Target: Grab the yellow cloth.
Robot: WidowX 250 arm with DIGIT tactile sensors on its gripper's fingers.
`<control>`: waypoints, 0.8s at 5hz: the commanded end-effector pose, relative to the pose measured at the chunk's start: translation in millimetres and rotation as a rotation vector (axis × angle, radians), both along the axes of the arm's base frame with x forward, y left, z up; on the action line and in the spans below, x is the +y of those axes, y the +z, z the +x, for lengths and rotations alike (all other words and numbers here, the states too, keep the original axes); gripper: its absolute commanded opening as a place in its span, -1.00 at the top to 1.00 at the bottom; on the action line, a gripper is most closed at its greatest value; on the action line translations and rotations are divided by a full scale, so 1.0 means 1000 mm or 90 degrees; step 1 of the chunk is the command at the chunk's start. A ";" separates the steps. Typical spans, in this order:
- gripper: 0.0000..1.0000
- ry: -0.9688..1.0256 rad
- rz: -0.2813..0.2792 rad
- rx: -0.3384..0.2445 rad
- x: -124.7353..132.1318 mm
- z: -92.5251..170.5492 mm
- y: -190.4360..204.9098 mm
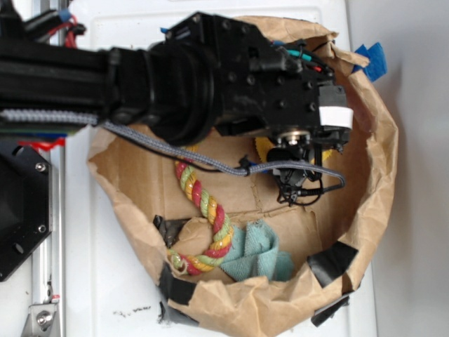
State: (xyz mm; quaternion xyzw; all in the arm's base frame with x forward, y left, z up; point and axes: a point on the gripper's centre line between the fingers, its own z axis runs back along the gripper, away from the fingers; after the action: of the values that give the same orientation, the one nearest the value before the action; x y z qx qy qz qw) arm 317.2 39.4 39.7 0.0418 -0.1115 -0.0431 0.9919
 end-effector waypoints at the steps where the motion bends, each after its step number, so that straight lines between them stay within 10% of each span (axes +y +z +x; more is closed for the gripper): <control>1: 1.00 0.017 0.018 -0.039 0.006 0.007 0.025; 4: 1.00 0.021 -0.062 -0.008 -0.029 -0.016 0.112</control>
State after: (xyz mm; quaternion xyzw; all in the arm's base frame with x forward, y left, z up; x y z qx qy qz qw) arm 292.3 8.5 127.6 -0.0106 -0.0783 -0.0191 0.9967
